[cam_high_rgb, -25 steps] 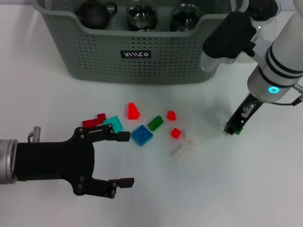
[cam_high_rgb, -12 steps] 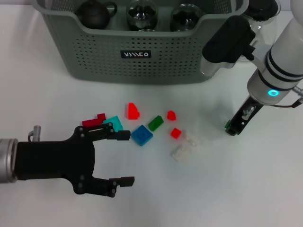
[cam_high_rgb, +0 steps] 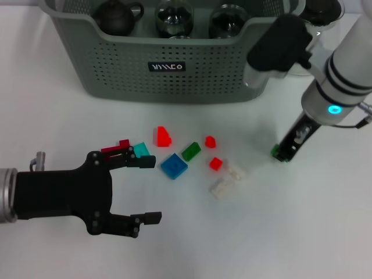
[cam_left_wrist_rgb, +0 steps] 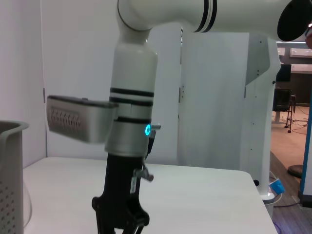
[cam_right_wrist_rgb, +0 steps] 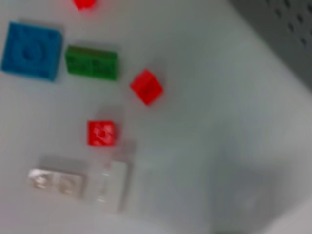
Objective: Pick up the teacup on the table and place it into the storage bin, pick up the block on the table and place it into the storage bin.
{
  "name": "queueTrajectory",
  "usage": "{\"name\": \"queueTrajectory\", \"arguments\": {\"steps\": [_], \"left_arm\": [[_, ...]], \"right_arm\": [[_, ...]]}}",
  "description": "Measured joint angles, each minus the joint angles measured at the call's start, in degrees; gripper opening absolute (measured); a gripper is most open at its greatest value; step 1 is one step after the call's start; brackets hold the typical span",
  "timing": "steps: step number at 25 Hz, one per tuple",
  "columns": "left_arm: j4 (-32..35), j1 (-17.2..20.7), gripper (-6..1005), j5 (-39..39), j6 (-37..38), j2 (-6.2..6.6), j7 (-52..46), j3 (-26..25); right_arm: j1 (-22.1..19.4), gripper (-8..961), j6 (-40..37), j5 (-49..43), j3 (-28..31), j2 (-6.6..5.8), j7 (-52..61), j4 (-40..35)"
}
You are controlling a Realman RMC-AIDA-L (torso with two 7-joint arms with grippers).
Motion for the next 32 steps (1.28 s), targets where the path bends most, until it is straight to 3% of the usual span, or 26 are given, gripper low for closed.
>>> {"name": "queueTrajectory", "arguments": {"steps": [6,7,8,10,14,16,17,18,20,23,28,32], "left_arm": [[-0.59,0.12,885,0.64,-1.57,0.16,-0.1,0.02],[-0.77,0.14,885,0.66,-1.71,0.18,-0.11,0.02],[-0.89,0.17,885,0.67,-1.71,0.21,-0.11,0.02],[-0.91,0.25,885,0.64,-1.55,0.22,-0.16,0.02],[-1.11,0.19,885,0.28,-1.32,0.04,-0.4,0.03],[-1.45,-0.03,885,0.23,-1.49,0.02,-0.84,0.02],[-1.55,-0.12,885,0.22,-1.6,0.03,-1.12,0.01],[-1.6,-0.23,885,0.21,-1.67,0.03,-1.4,0.01],[-1.6,-0.39,885,0.2,-1.71,-0.04,-1.73,0.02],[-1.59,-0.73,886,0.17,-1.71,-0.21,-1.92,0.03],[-1.58,-1.48,886,0.17,-2.0,-0.3,-3.12,0.02],[-1.58,-1.67,885,0.16,-2.53,-0.29,-3.33,0.02]], "right_arm": [[-0.31,203,-11.05,6.02,10.94,-0.26,-2.93,-14.93],[1.23,203,-14.39,8.82,15.92,-0.33,-3.43,-19.46],[1.23,203,-14.39,8.82,15.92,-0.33,-3.43,-19.46],[3.91,203,-16.76,11.71,21.82,-0.39,-3.74,-22.68],[10.58,202,-19.18,20.62,35.49,-1.36,-4.62,-23.12],[13.27,202,-17.51,23.74,39.27,-2.56,-4.76,-21.62],[15.06,202,-14.18,24.18,40.1,-3.82,-4.81,-19.39],[15.06,202,-14.18,24.18,40.1,-3.82,-4.81,-19.39],[16.46,202,-9.28,22.62,39.1,-4.96,-5.11,-15.61],[18.85,202,-1.88,17.53,36.53,-5.93,-6.35,-6.98],[23.29,203,7.7,11.3,35.28,-6.04,-10.69,8.39],[24.73,209,15.73,8.95,33.42,-4.56,-13.38,16.75]]}}
